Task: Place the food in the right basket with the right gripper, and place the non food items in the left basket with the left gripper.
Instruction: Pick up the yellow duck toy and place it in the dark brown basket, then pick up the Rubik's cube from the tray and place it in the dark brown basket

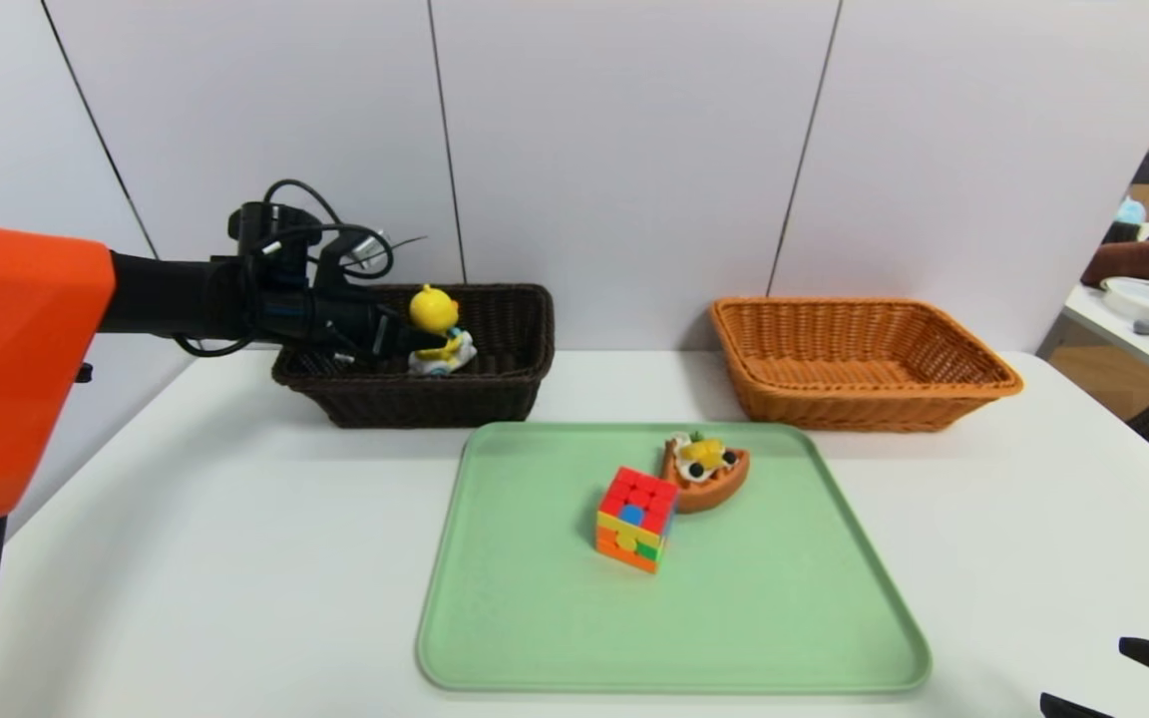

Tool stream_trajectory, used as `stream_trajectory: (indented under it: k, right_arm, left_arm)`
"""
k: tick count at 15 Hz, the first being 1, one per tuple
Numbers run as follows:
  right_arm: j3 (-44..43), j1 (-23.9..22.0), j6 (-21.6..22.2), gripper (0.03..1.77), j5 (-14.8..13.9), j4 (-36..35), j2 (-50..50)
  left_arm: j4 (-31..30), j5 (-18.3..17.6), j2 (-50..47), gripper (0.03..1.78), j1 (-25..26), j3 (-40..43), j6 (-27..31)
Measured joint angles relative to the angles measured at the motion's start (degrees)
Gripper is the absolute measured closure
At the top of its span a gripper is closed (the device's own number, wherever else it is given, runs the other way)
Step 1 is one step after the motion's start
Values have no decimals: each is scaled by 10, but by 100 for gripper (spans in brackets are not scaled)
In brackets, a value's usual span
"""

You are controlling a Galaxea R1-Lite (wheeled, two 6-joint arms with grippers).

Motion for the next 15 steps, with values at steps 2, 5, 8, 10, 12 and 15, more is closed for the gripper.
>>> stream_trajectory:
  k: [2,5,8,10,12,15]
  right_arm:
    - [0,0,1,10,0,0,0]
    - [0,0,1,10,0,-1,-3]
    - [0,0,2,10,1,-1,-4]
    - [-1,0,1,10,1,-2,-5]
    - [-2,0,1,10,1,-2,-6]
    - [-5,0,1,10,2,-2,-6]
  left_arm:
    - [4,0,-24,36,0,7,-1]
    - [42,-2,-85,28,0,23,-5]
    - [82,-12,-172,22,-15,71,-22]
    - [88,-36,-231,20,-42,128,-31]
    - [90,-65,-282,18,-92,184,-34]
    - [77,-73,-321,15,-173,241,-28]
